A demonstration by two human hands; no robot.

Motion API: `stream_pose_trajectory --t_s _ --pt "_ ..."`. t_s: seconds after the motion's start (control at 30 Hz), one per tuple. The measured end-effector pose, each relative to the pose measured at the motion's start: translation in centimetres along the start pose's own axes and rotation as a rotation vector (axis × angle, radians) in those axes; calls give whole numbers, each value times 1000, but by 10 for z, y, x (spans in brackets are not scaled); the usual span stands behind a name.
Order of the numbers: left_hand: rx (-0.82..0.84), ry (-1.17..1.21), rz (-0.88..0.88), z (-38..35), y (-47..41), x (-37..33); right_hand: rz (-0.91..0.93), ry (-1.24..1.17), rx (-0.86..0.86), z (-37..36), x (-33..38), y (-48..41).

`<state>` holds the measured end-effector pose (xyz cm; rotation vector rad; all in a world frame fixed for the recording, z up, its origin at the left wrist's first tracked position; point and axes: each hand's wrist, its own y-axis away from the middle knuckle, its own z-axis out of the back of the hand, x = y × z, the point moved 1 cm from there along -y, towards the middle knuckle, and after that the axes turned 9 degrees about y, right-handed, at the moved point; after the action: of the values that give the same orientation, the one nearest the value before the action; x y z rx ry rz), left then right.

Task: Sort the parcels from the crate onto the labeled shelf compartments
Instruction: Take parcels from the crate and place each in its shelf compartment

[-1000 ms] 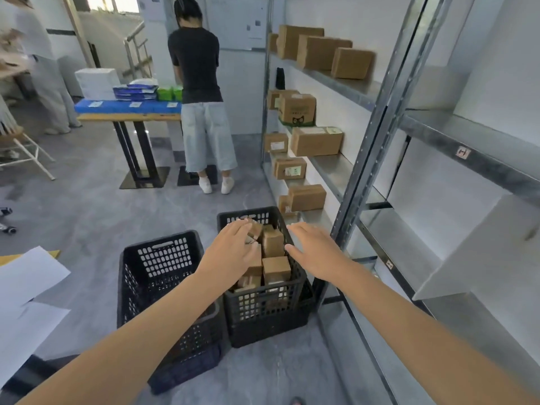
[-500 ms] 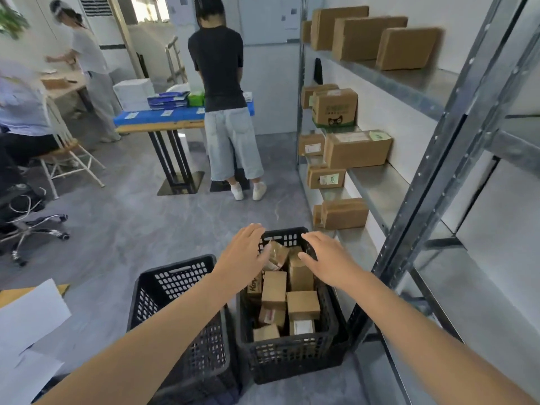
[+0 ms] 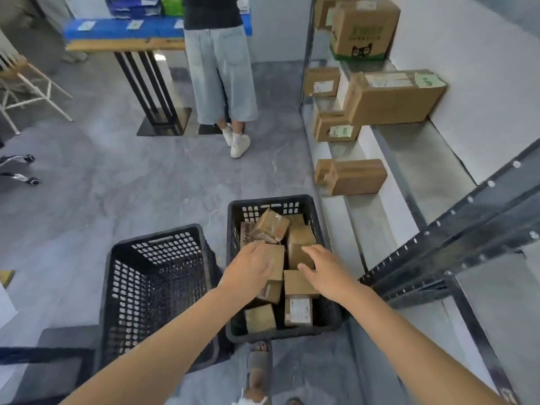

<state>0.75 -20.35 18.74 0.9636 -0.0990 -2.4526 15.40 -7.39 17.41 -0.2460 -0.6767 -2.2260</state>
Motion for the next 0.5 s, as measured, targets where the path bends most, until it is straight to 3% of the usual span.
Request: stream_pose_trajectory --t_s 0.27,0.5 --pt "120 149 209 -39 -65 87 -152 -96 228 -72 -5 -76" --pt "281 359 533 -106 -80 163 -261 -117 392 -146 -30 -118"
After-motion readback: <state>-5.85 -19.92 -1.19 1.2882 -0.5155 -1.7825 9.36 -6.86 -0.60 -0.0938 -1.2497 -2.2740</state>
